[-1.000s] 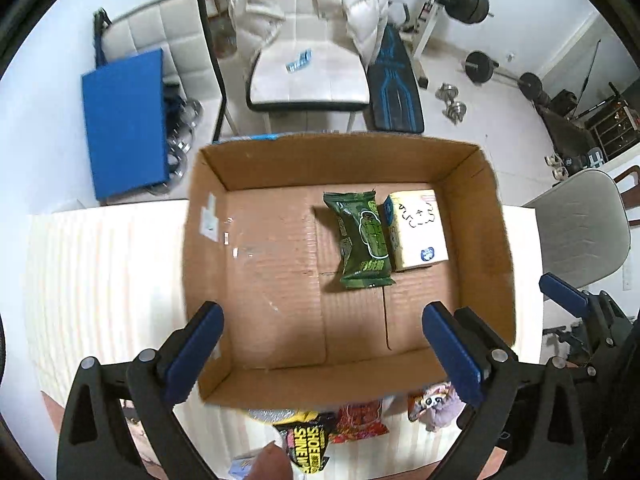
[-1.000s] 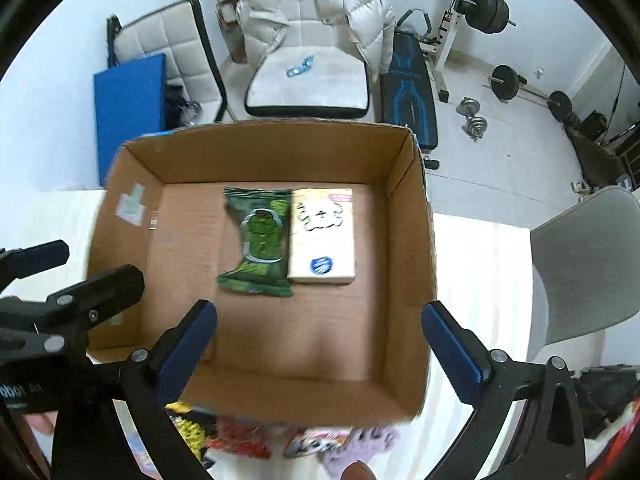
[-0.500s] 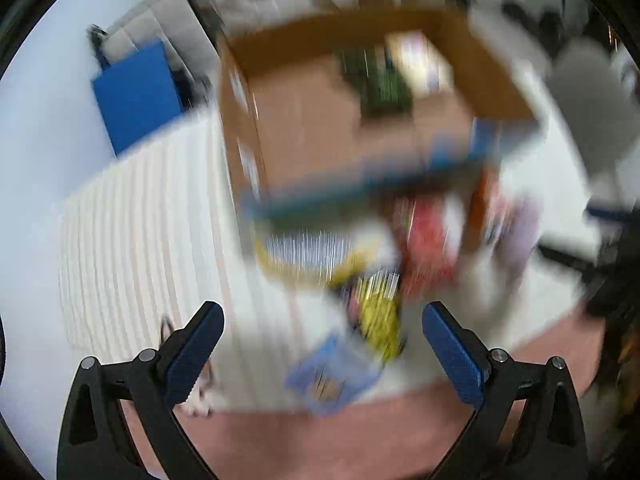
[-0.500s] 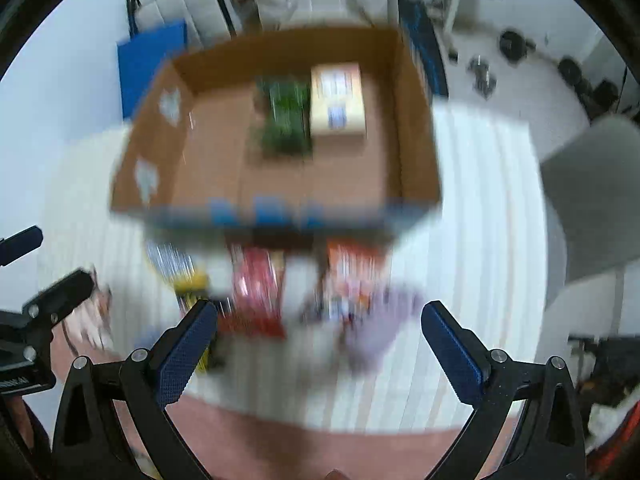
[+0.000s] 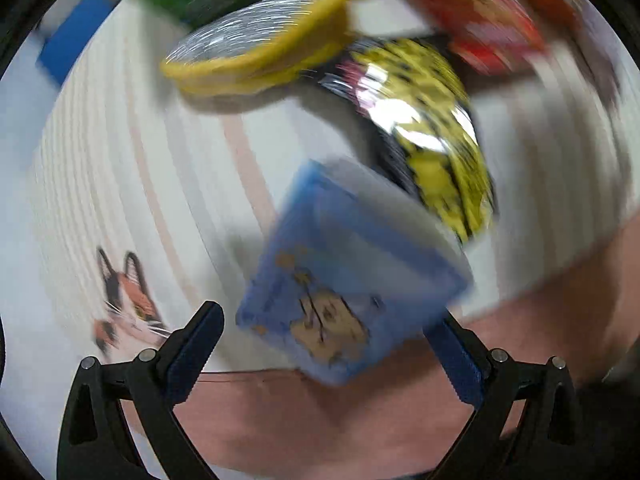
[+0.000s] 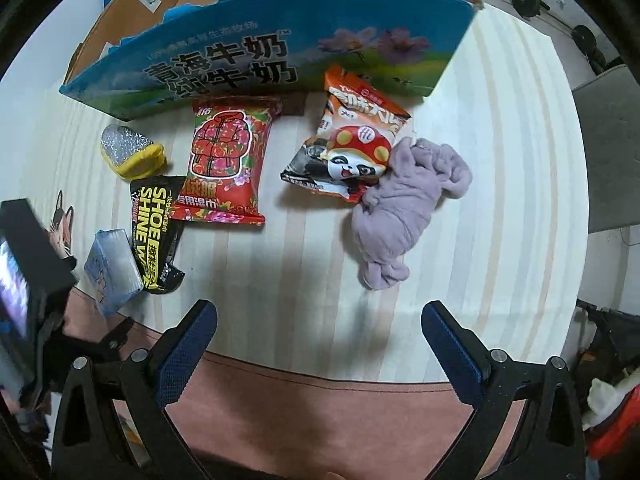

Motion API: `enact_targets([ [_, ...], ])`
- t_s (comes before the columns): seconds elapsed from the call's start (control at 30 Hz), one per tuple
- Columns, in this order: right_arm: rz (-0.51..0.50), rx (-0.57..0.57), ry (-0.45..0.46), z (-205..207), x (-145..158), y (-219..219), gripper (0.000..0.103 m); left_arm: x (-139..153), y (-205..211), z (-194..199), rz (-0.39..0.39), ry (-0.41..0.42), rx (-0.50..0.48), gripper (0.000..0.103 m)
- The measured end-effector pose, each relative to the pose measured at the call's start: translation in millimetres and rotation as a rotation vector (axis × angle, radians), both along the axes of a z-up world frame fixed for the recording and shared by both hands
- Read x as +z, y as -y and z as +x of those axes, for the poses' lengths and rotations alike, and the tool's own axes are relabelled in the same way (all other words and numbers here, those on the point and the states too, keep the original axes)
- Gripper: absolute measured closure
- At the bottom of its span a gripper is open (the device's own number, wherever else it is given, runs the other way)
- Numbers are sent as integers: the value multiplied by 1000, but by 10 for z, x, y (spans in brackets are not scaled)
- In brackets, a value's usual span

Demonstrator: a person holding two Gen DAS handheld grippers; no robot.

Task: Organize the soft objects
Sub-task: 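Move both tools back to the table and grasp the blue tissue pack with the left tool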

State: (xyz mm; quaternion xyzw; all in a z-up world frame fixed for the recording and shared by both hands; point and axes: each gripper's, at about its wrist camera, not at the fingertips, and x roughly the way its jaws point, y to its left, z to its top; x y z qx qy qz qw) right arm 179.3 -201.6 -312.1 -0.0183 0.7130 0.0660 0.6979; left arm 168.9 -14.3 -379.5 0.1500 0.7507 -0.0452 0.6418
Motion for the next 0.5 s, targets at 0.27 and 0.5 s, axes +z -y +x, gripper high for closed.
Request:
enact_targets([
  [0.27, -9, -53, -6, 143, -47, 109, 0, 52, -702, 336, -183, 14, 488, 1],
  [0.5, 12, -167, -13, 288, -127, 416, 0, 153, -510, 409, -117, 47, 320, 1],
])
